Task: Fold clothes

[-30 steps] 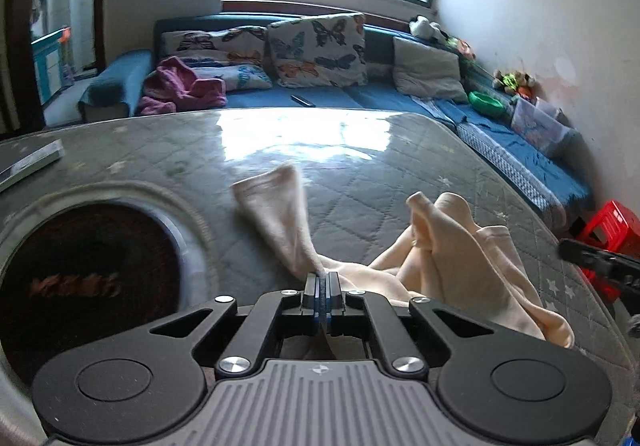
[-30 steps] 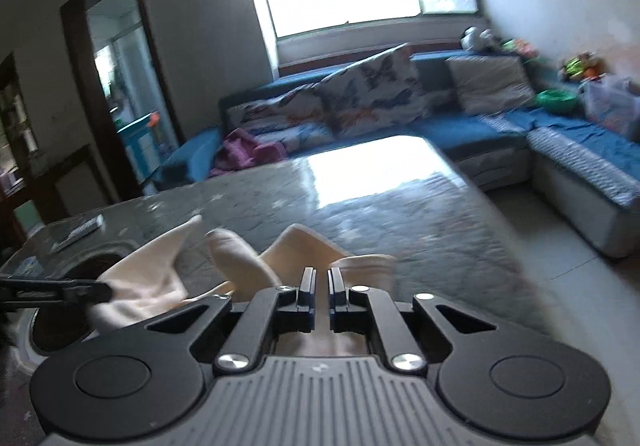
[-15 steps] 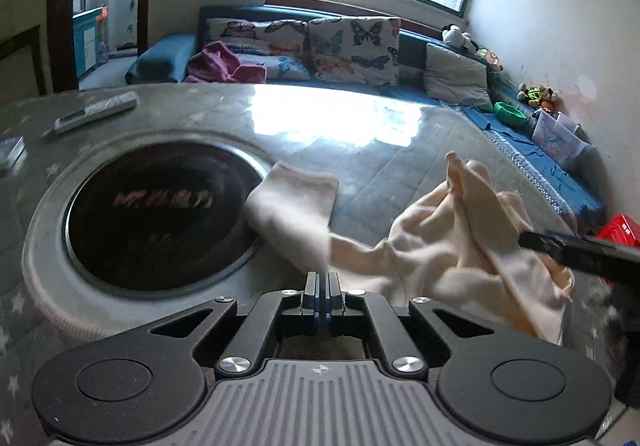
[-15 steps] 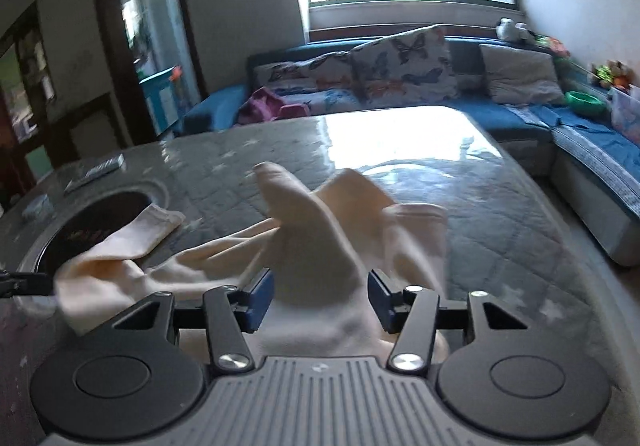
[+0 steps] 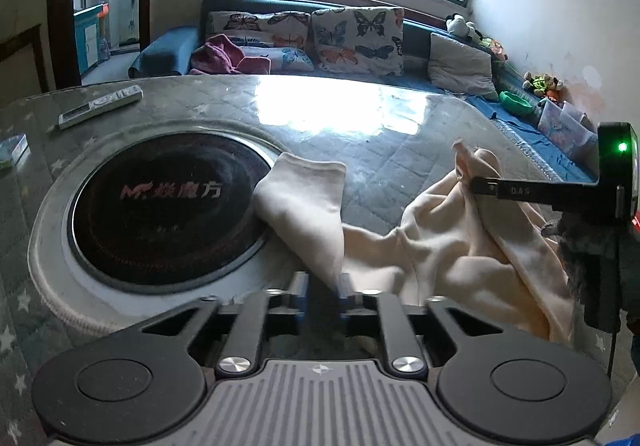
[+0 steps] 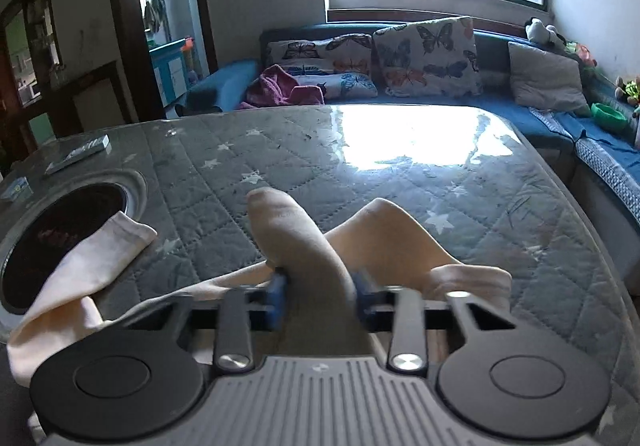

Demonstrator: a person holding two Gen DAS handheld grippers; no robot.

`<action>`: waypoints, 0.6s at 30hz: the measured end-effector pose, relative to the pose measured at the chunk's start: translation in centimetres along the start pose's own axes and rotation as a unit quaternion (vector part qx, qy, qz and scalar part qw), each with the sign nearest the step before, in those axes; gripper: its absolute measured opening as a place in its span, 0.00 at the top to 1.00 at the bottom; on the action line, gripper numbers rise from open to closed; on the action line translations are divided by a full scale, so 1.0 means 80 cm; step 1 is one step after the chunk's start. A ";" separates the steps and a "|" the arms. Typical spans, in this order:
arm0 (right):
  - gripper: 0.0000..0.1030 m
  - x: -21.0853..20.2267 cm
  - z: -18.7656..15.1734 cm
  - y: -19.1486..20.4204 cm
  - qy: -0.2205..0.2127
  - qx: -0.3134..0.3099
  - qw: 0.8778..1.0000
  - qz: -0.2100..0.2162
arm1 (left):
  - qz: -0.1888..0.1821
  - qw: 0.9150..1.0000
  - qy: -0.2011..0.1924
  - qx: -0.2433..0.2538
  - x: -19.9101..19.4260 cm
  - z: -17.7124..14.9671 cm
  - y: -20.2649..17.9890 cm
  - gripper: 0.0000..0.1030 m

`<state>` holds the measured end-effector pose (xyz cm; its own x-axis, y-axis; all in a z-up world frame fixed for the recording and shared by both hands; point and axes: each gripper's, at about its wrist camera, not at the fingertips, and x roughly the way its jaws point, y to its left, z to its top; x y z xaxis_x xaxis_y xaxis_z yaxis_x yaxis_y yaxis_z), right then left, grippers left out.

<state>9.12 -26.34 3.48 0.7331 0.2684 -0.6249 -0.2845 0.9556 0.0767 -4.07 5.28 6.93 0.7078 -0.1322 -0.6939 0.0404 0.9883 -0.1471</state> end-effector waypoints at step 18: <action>0.92 -0.199 -0.061 -0.084 -0.088 0.029 0.983 -0.160 | -0.033 0.997 0.002 0.069 0.040 0.019 -0.051 0.61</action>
<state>-3.60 -37.62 9.12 0.8763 -0.0350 -0.4805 0.0105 0.9985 -0.0537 -0.89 0.95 6.41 0.6977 -0.1969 -0.6888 0.1839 0.9785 -0.0935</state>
